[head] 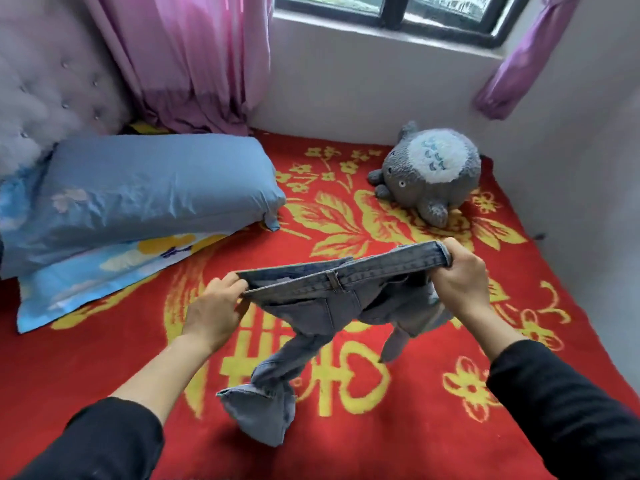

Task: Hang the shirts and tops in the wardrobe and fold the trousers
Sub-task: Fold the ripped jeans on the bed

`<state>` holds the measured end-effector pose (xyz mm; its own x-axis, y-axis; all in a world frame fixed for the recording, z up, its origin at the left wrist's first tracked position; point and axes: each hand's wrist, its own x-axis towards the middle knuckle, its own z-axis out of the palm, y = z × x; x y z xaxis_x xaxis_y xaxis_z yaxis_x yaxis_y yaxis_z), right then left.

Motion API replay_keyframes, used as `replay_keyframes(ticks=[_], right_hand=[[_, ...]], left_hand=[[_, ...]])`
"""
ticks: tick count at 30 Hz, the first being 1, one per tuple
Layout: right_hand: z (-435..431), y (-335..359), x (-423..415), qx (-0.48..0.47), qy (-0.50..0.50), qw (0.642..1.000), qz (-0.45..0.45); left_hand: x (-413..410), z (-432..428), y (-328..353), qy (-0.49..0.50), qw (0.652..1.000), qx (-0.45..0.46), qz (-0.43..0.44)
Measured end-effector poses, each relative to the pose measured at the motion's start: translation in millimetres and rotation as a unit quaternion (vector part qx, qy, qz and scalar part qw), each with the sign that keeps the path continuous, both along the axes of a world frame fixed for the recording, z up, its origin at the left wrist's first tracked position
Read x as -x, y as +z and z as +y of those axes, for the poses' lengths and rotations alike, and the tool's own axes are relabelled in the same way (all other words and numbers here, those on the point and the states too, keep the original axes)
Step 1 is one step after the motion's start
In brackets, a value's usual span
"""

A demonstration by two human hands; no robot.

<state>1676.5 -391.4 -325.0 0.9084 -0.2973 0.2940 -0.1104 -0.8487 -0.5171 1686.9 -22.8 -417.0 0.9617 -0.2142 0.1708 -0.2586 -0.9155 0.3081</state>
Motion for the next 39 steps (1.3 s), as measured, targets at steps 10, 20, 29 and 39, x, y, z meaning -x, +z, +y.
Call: replay_keyframes(ticks=[10, 20, 29, 39], right_hand=[[-78, 54, 20, 0.154, -0.040, 0.987, 0.017], [-198, 117, 16, 0.022, -0.037, 0.992, -0.118], [-277, 145, 28, 0.010, -0.052, 0.991, -0.125], [-265, 158, -63, -0.439, 0.041, 0.897, 0.008]], left_hand=[[-61, -65, 135, 0.081, 0.986, -0.146, -0.027], [-42, -205, 210, 0.129, 0.933, 0.261, -0.210], [-27, -277, 248, 0.121, 0.919, 0.257, -0.274], [-102, -313, 257, 0.124, 0.855, 0.500, -0.067]])
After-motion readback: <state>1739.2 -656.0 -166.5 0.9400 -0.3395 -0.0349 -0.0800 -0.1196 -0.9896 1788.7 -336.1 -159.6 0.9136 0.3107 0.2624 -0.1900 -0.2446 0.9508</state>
